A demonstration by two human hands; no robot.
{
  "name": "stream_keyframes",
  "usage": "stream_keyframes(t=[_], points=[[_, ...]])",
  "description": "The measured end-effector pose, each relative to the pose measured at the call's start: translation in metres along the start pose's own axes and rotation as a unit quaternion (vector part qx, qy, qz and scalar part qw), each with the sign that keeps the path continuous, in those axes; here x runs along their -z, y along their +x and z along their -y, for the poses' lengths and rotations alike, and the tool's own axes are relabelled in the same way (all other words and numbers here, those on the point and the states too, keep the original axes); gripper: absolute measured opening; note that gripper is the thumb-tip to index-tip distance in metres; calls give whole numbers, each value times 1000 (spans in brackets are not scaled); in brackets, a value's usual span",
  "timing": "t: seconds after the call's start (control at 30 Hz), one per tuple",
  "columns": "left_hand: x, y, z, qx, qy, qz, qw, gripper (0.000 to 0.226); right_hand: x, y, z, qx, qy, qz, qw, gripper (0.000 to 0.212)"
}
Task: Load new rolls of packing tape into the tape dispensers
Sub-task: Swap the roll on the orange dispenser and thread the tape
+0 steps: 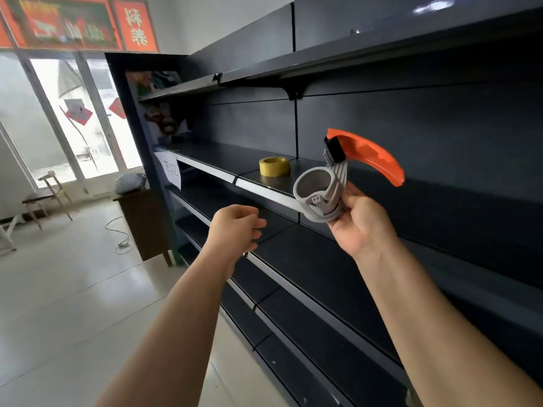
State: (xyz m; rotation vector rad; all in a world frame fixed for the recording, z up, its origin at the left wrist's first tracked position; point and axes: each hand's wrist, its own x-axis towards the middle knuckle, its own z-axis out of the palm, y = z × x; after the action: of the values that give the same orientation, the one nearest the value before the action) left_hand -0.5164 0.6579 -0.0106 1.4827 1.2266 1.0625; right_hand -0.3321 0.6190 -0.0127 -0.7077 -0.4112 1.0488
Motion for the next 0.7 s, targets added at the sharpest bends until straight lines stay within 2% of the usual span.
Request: stream_keyframes(t=[0.17, 0.33, 0.53, 0.7], points=[[10, 56, 9, -12, 14, 15, 1000, 18, -19, 51, -15, 20, -7, -32, 999, 38], [-1, 134, 21, -29, 76, 34, 996, 23, -27, 119, -38, 82, -32, -48, 995, 38], [-13, 231, 23, -50, 135, 70, 987, 30, -44, 204, -65, 135, -54, -113, 983, 36], [-10, 298, 14, -106, 159, 51, 980, 11, -60, 252, -83, 160, -73, -144, 974, 34]])
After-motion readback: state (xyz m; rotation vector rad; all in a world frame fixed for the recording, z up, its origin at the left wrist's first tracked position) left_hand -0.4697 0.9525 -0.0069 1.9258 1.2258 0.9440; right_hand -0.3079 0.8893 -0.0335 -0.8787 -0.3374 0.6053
